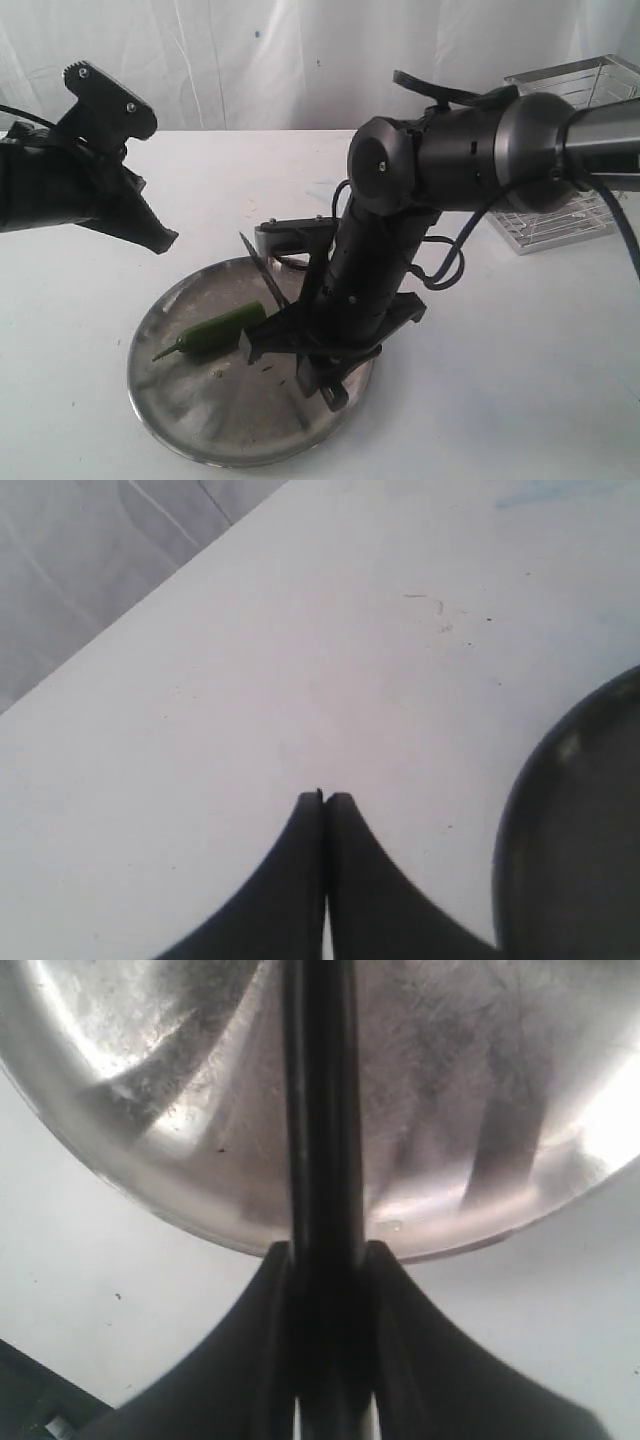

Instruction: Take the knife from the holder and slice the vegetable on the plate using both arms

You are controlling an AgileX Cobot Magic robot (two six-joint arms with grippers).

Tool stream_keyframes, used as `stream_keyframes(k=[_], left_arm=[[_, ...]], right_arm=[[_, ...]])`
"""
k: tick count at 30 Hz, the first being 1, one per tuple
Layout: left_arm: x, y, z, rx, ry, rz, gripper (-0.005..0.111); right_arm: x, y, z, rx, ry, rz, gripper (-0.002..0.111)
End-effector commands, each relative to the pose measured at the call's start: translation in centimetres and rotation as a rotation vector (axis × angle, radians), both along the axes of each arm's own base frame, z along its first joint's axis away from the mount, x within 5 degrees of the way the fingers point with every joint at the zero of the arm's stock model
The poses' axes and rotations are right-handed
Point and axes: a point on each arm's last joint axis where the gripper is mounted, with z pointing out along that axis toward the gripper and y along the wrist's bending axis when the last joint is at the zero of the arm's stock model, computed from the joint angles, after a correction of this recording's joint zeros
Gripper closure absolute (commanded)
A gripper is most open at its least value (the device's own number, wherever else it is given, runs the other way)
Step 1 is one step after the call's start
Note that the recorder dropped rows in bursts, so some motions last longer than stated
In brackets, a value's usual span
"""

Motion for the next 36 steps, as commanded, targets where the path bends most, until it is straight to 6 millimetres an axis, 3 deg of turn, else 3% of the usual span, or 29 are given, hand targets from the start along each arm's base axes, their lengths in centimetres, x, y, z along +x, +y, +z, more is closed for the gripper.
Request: stream_keyframes(k=[1,6,11,13,15,21,28,31,32,34,36], left_arm=[[0.1,0.8,0.2,0.037,0.010,0.055,0.107],[-0.3,-0.1,-0.5,-0.011,0.026,-0.049,0.107],[-2.1,-3.5,-1.6,-0.124,0.034,-0.482,0.107],[-3.5,-4.7,-2.1,-0.103,0.049,-0.712,0.107],[-4.0,-5.2,-2.7,-0.090,0.074,-0.826,0.107],[-2.5,-4.6,-4.2,-0.031,0.113,-0.700,0.107],[-0.5,-5.0,-4.5,-0.135,0.141,-0.564,0.106],[-0.2,-5.1,-5.3,-0.142,0.169,-0.562,0.090],[-0.2,-5.3,-5.8,-0.140,0.184,-0.581,0.075],[-0.1,-5.4,-6.5,-0.134,0.204,-0.590,0.057],[0.3,-5.4,-6.8,-0.127,0.212,-0.577,0.050]], right_arm=[[0.1,-1.0,0.5,-0.006,0.012,0.022,0.108],[0.2,-1.2,0.4,-0.024,-0.003,0.049,0.108],[0.7,-1.3,0.4,-0.030,-0.053,0.051,0.108],[0.7,-1.5,0.4,-0.051,-0.059,0.066,0.108],[0.6,-1.8,0.3,-0.093,-0.054,0.092,0.108],[-0.3,-2.8,0.2,-0.195,0.038,0.123,0.108],[-1.1,-3.3,-0.5,-0.223,0.097,0.129,0.108],[-1.7,-3.8,-1.2,-0.250,0.131,0.139,0.108],[-1.8,-3.9,-1.5,-0.256,0.139,0.141,0.108],[-1.8,-3.9,-1.5,-0.252,0.134,0.146,0.108],[-1.7,-3.9,-1.1,-0.236,0.105,0.158,0.108]])
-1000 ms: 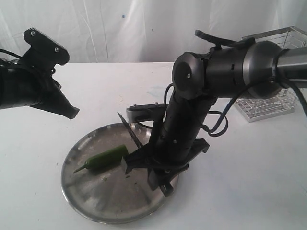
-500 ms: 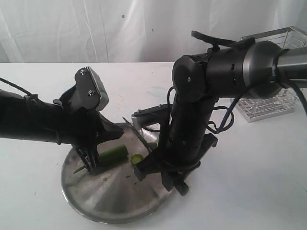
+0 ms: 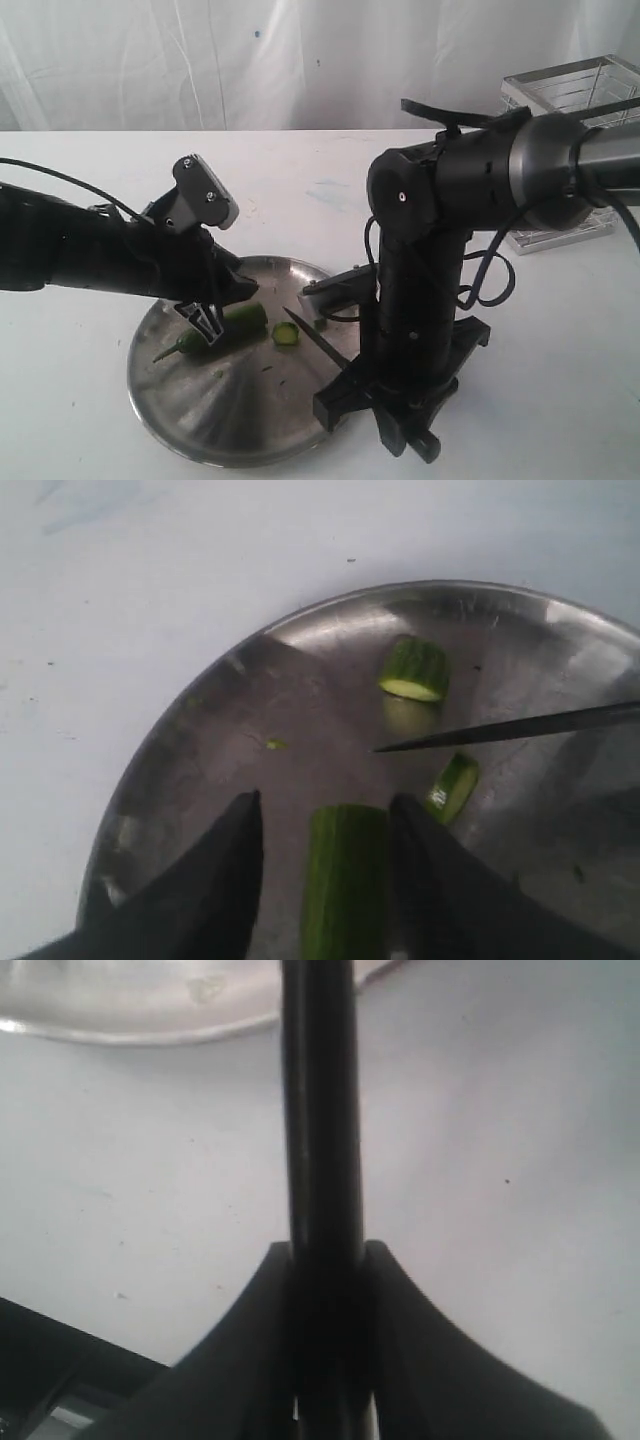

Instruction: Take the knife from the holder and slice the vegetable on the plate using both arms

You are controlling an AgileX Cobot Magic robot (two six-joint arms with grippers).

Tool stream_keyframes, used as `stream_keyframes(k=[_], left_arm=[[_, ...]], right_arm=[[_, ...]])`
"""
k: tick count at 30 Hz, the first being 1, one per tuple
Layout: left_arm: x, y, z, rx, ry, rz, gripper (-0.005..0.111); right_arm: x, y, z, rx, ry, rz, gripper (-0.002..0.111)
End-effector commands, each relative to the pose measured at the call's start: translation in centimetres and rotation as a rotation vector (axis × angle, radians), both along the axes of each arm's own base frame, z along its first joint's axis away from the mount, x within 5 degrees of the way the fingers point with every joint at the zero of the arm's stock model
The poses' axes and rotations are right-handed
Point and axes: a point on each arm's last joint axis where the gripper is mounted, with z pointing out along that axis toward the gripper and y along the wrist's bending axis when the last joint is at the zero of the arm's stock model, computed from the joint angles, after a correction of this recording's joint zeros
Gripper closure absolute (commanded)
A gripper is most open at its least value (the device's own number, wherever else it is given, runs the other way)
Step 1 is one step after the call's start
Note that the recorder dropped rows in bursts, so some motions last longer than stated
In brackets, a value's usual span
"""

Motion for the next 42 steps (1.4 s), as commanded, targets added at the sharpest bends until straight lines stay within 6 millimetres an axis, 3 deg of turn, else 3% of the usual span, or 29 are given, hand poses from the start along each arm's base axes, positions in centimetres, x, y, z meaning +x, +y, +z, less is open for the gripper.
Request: stream_keyframes(k=[1,6,12,22,29,33,36,37,42], left_arm=[[0.4,-0.2,-0.2,0.035,-0.035,-0.057,0.051],[1.5,0.1,0.4,0.052,-0.060,0.021,0.051],[2.5,0.3,0.9,0.022,-0.060,0.128,0.051],[2.6,-0.2,-0.7,0.008,-0.008,0.103,0.051],[2.7,-0.1,-0.9,0.011,-0.001,0.109,0.051],[3.0,0.5,-0.6,0.008,0.020,0.233,0.051],[3.4,1.5,1.1,-0.002,-0.007,0.383,0.051],[3.4,1.7,1.5,0.000,-0.019,0.403,0.054],[3.0,2.3,2.0,0.005,-0.026,0.445,0.106]], right_arm=[[0.1,-0.2,0.8,0.033,-0.054,0.021,0.108],[-1.3,-0.8,2.2,0.015,0.004,0.040,0.108],[-2.8,-1.7,1.1,-0.054,0.018,0.095,0.108],[-2.3,-1.1,-0.4,-0.032,0.008,0.087,0.108],[-0.8,-0.3,-0.9,0.016,-0.142,0.003,0.108],[-0.5,-0.6,-0.9,-0.023,-0.176,-0.036,0.108],[-0.3,-0.4,-0.4,-0.002,-0.189,-0.044,0.108],[-0.1,-0.2,-0.2,0.008,-0.197,-0.039,0.108],[1.5,1.9,1.5,0.089,-0.196,-0.025,0.108]])
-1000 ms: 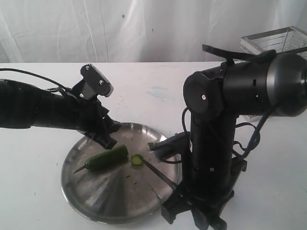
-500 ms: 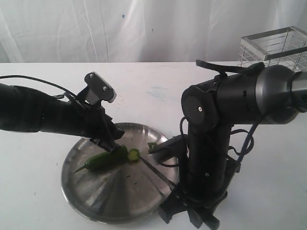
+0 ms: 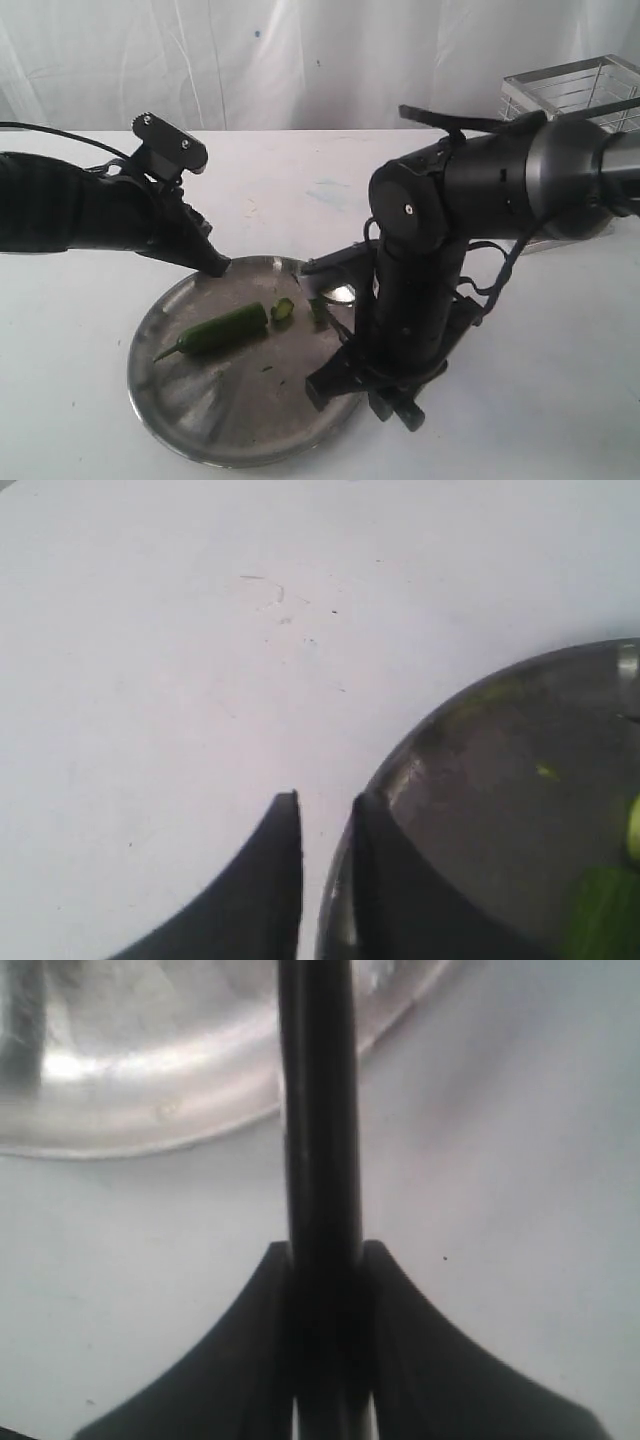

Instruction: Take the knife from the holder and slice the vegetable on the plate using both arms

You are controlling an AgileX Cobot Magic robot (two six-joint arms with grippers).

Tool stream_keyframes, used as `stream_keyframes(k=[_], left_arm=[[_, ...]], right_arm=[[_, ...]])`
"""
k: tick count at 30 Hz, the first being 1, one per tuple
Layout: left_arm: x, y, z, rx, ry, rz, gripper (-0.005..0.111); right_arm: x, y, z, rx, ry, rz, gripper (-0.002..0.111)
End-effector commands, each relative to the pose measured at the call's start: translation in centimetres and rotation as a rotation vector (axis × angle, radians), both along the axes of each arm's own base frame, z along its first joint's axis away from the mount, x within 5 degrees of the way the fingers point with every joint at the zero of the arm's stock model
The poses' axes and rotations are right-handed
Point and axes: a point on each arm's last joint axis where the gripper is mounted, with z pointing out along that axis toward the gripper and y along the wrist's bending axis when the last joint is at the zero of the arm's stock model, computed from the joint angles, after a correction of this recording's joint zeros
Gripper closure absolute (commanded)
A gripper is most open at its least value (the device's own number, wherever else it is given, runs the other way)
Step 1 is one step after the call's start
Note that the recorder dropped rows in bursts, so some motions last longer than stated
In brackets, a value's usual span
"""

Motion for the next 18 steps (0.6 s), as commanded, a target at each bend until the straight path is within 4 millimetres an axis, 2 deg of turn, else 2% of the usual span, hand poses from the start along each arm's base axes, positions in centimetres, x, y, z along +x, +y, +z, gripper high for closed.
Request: stream_keyframes(k=[1,7,15,18], left_arm=[[-0.4,0.2,0.3,-0.034,0.003,0.023,0.106],[-0.5,0.1,0.1,-0.040,0.012,0.013,0.106],[-0.7,0.0,0.0,-0.053,0.016,-0.004,0.106],[-0.7,0.0,0.0,-0.053,0.016,-0.004,0.106]], right_arm=[[1.3,2.0,1.0,0.067,0.016,0.029,0.108],[3.5,4.3,-0.7,0.083,0.041,0.042,0.108],[4.2,4.9,-2.5,0.072,0.057,0.036,0.108],[4.4,5.1,-2.6,0.085,0.036,0.032,0.101]])
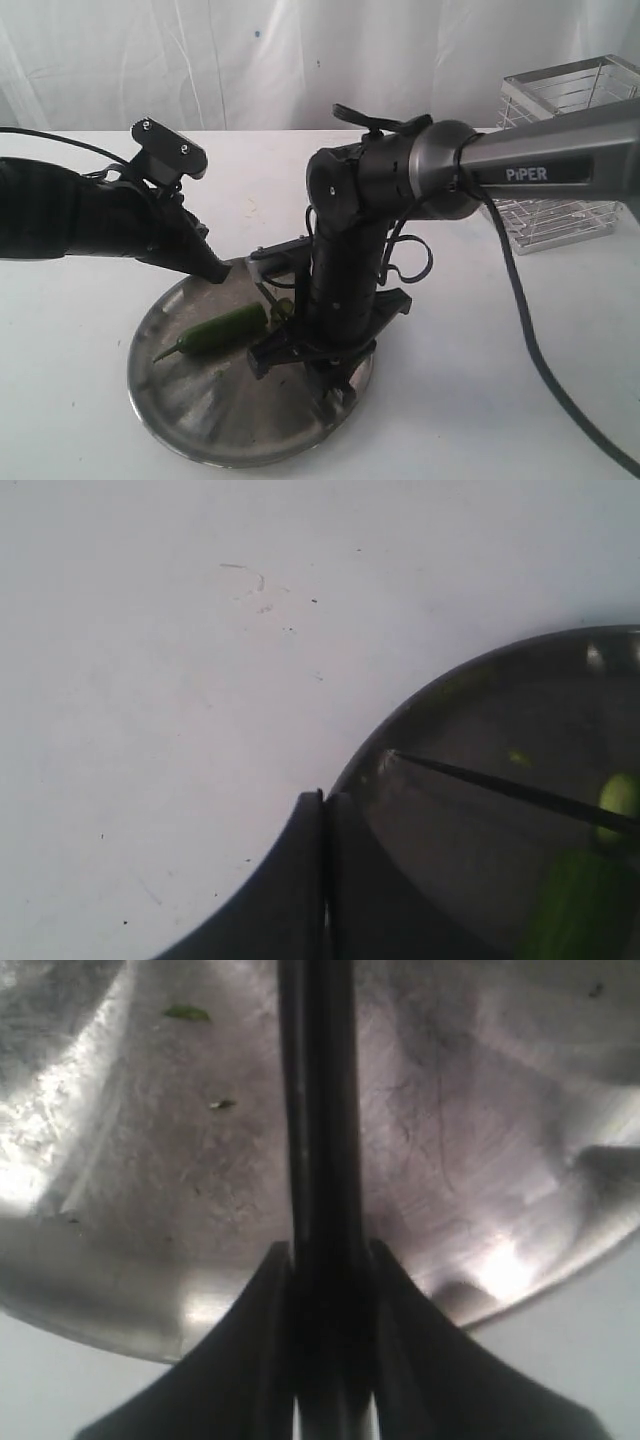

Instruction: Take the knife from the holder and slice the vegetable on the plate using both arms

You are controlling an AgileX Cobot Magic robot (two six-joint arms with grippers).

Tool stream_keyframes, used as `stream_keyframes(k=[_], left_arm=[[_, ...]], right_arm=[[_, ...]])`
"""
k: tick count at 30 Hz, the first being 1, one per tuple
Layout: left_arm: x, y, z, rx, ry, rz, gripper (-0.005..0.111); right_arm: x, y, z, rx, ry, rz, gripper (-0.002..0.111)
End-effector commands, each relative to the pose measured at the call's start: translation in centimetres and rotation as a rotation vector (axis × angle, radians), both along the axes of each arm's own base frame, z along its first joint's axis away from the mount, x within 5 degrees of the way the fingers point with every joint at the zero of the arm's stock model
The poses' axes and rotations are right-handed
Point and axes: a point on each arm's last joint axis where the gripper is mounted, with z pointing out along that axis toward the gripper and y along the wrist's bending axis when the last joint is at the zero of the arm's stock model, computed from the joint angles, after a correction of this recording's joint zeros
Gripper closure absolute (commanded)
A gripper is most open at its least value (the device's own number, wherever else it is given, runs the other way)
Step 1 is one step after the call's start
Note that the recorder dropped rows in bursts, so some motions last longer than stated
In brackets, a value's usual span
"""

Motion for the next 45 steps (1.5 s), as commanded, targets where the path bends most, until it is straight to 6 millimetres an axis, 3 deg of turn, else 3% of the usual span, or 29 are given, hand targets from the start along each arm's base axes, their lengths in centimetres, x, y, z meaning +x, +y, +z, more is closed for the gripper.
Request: stream_keyframes(k=[1,6,13,18,21,23,29,33,36,41,45], left_arm=[[-0.2,0.0,0.2,-0.033,0.004,0.005,0.106],[-0.2,-0.2,0.2,-0.046,0.004,-0.008,0.106],[-0.2,-0.2,0.2,-0.046,0.004,-0.008,0.106],[-0.2,-0.2,0.2,-0.045,0.004,-0.007,0.106],[-0.2,-0.2,0.2,-0.045,0.004,-0.007,0.106],[-0.2,-0.2,0.2,-0.045,0.004,-0.007,0.106],[-1.1,0.2,-1.1,-0.025,0.049,-0.003,0.106],[-1.8,0.5,-2.0,-0.029,0.087,0.014,0.106],[-2.4,0.8,-2.0,-0.072,0.106,0.067,0.106],[-3.8,2.2,-0.1,-0.058,0.053,0.149,0.107],[-4.8,5.2,2.7,0.042,-0.057,0.251,0.107]], right_arm=[[0.3,0.4,0.1,0.030,-0.041,0.007,0.098],[0.7,0.7,0.1,0.062,-0.079,-0.006,0.083],[0.9,0.3,0.5,0.021,-0.123,0.037,0.081],[1.4,-0.8,3.4,-0.020,-0.267,0.046,0.087],[2.0,-1.7,5.6,-0.020,-0.373,0.016,0.099],[2.9,-2.8,6.5,-0.025,-0.431,-0.013,0.108],[5.4,-8.0,6.2,-0.056,-0.329,-0.202,0.108],[5.3,-10.4,7.5,-0.023,-0.261,-0.183,0.108],[4.6,-11.2,10.1,0.055,-0.329,-0.200,0.108],[3.6,-13.9,15.2,0.224,-0.684,-0.291,0.108],[2.9,-18.7,16.6,0.225,-0.772,-0.455,0.108]])
